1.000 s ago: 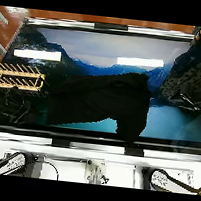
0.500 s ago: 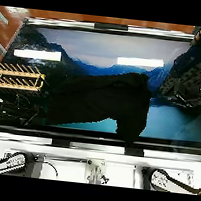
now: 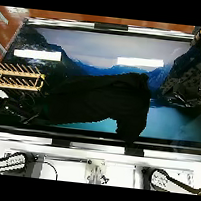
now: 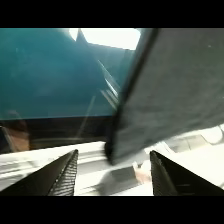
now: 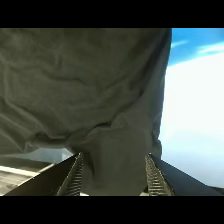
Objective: Fold the shirts.
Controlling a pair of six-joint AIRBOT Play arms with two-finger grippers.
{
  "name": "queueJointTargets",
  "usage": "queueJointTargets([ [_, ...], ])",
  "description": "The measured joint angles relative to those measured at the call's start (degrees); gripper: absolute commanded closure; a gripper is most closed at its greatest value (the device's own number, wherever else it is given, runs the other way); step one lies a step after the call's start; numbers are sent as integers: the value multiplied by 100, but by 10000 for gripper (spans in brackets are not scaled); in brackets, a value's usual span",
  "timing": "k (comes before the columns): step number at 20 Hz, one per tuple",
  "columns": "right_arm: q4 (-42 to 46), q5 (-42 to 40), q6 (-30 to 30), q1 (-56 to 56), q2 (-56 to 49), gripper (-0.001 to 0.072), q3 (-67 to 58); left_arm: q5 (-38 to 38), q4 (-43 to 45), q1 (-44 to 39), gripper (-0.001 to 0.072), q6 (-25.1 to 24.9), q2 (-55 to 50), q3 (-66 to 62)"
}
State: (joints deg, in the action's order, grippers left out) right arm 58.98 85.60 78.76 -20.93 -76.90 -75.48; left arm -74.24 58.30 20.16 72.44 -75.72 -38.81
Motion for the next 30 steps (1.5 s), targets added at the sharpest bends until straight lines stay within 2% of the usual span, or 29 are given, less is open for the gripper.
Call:
queueJointTargets([
  [2, 0, -4, 0, 0, 0, 195, 0, 11, -162, -232, 210, 46, -157, -2],
  [3, 0, -9, 0, 0, 0, 195, 0, 79, -245, -334, 405, 81, -212, -7],
  [4, 4, -7, 0, 0, 0, 114, 0, 249, -271, -420, 579, 122, -258, -7],
  [5, 15, -4, -15, 0, 0, 19, 0, 398, -291, -485, 672, 168, -291, -9],
  [8, 173, 116, -131, 0, -55, 28, 46, 452, -352, -597, 670, 223, -332, -63],
  [10, 249, 164, -164, 2, -157, 256, 192, 393, -308, -632, 669, 227, -326, -127],
  [11, 258, 184, -170, 2, -229, 265, 313, 361, -251, -643, 669, 214, -299, -164],
  [16, 247, -310, -229, 9, -518, 227, 990, 205, -260, -656, 669, 146, 9, -358],
  [17, 247, -409, -234, 9, -581, 114, 1082, 184, -262, -656, 669, 140, 81, -396],
  [26, -28, -999, -560, 417, -1346, 115, 1333, 72, -264, -658, 669, 129, 267, -487],
  [27, 11, -1093, -599, 525, -1403, 159, 1338, 61, -264, -658, 669, 129, 271, -487],
  [29, 59, -1290, -638, 704, -1480, 426, 1342, 37, -264, -658, 669, 129, 278, -487],
  [30, 83, -1394, -636, 758, -1508, 510, 1342, 24, -264, -658, 669, 129, 278, -496],
])
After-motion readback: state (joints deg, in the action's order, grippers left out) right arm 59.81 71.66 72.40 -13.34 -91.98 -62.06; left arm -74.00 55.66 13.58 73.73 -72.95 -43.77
